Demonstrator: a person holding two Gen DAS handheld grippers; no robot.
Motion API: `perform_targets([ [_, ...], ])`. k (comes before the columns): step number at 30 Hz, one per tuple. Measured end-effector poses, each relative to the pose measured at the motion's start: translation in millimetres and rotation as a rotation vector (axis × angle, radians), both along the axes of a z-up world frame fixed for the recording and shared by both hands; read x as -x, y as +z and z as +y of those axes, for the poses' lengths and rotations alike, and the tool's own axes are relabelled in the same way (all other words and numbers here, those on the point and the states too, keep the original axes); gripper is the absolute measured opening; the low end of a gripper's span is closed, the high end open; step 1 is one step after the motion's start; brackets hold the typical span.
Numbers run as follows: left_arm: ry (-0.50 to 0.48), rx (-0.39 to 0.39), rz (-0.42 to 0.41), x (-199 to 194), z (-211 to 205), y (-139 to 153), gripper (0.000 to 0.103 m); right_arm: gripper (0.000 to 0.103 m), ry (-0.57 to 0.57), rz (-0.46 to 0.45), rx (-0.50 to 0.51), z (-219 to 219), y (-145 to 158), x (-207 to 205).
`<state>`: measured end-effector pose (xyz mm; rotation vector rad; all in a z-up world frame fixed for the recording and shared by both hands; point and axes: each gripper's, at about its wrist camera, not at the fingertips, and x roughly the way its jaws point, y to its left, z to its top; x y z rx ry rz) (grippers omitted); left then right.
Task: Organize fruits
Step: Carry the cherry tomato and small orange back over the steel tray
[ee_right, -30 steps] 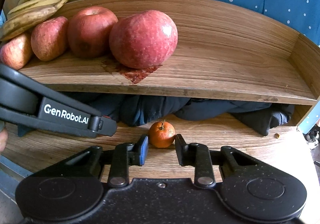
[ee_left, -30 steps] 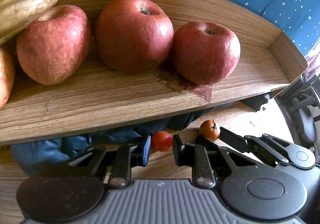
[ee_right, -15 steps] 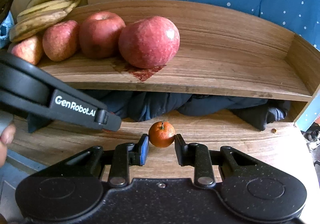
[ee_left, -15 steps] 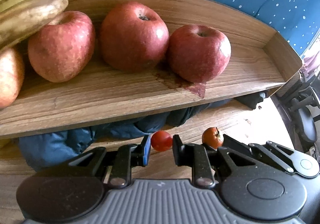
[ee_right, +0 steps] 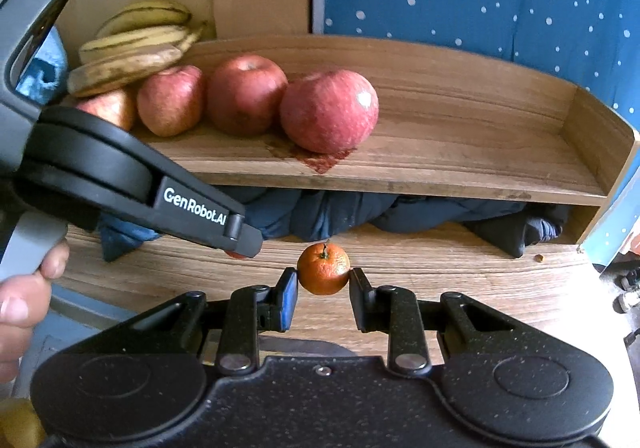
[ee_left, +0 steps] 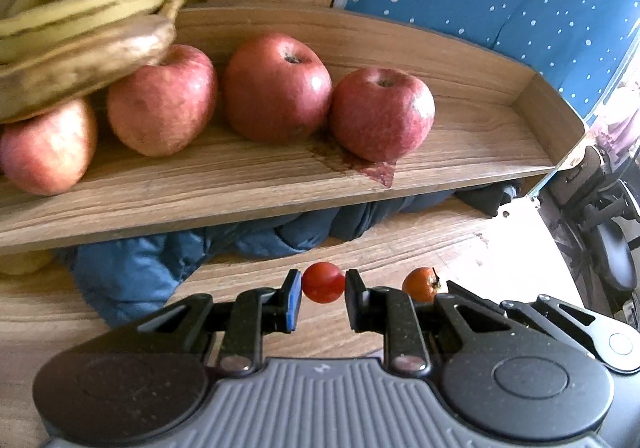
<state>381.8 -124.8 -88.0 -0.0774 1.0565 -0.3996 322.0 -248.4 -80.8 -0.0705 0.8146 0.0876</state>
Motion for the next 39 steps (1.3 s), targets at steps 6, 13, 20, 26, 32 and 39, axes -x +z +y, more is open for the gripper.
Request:
perform_targets([
  [6, 0.055, -0.004, -0.022, 16.6, 15.4, 10.3, 0.025, 0.029, 0.046, -0.023, -0.003, 12.5, 9.6, 17.6],
  [13, 0.128, -0.026, -0.021, 40.8, 43.7, 14.7, 0.025, 0.030, 0.118, -0.045, -0.016, 28.8, 19.4, 39.1],
  [20, 0.186, -0.045, 0.002, 63.6, 66.3, 8.5, 0.025, 0.030, 0.196, -0.044, -0.018, 43.0, 23.2, 55.3],
  [26, 0.221, -0.056, 0.019, 77.2, 78.0, 3.8, 0.025, 0.030, 0.252, -0.032, -0.020, 54.5, 22.5, 67.5],
  [32, 0.247, -0.069, 0.037, 84.0, 85.5, 0.4, 0.025, 0.030, 0.299, -0.017, -0.026, 65.5, 20.5, 75.4],
  [39, 0.273, -0.089, 0.068, 89.8, 94.6, -6.2, 0.025, 0.030, 0.342, 0.005, -0.035, 75.9, 15.5, 76.7],
])
